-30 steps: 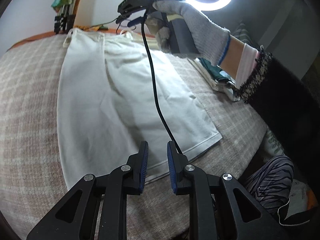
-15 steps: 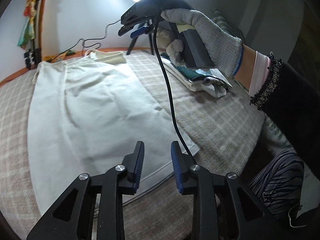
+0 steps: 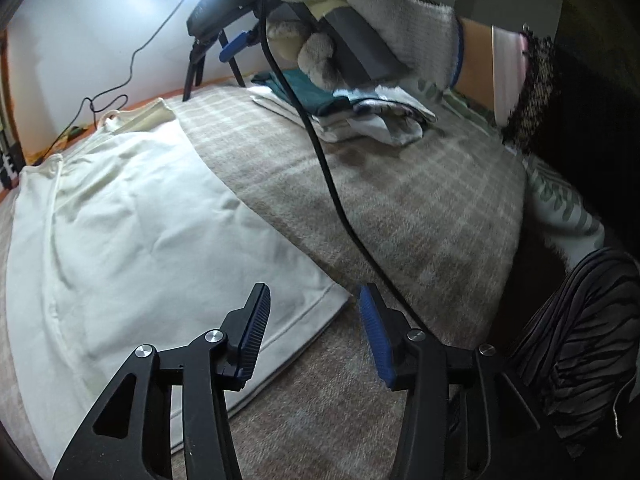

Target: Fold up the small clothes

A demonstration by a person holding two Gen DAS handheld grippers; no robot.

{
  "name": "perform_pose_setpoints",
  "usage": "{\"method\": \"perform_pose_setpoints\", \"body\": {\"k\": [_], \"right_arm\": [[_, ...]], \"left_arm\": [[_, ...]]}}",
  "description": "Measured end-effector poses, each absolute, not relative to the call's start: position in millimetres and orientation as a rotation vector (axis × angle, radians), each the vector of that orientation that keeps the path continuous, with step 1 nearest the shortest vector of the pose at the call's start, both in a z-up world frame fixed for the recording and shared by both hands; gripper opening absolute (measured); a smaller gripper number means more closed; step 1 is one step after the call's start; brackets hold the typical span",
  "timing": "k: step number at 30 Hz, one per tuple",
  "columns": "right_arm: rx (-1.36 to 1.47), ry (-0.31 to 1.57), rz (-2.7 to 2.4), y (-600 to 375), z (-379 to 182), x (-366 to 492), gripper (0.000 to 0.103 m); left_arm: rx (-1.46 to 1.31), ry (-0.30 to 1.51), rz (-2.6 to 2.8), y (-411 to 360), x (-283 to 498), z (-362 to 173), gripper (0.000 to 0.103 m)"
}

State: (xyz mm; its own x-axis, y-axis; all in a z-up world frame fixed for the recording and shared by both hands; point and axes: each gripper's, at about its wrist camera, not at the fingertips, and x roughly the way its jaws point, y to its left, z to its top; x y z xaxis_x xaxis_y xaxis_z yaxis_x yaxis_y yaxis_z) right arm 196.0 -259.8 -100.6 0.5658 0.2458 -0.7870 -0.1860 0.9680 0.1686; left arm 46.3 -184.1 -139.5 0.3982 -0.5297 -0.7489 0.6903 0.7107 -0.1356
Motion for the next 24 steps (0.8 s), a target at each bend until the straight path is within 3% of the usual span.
{"method": "perform_pose_setpoints", "body": {"k": [5, 9, 15, 17, 19, 24], "right_arm": [[0.064, 0.945, 0.250, -268, -106, 203, 0.039], [0.058, 0.952, 0.256, -266, -114, 211, 0.039], [0.064, 0.971, 0.270, -255, -132, 229, 0.040], [0.059, 0.978, 0.279, -249, -138, 235, 0.040], [0.046, 0.982, 0.288, -242, -145, 242, 0.040], [0.000, 0.997, 0.299, -225, -160, 259, 0.040]], "left_arm": [[0.251, 0.891, -0.778, -195, 49, -151, 0.046], [0.278, 0.908, -0.768, -202, 50, -158, 0.057], [0.261, 0.891, -0.759, -201, 55, -161, 0.055], [0.238, 0.887, -0.760, -199, 58, -161, 0.046], [0.212, 0.891, -0.771, -196, 62, -161, 0.025], [0.162, 0.918, -0.812, -190, 71, -161, 0.012]]}}
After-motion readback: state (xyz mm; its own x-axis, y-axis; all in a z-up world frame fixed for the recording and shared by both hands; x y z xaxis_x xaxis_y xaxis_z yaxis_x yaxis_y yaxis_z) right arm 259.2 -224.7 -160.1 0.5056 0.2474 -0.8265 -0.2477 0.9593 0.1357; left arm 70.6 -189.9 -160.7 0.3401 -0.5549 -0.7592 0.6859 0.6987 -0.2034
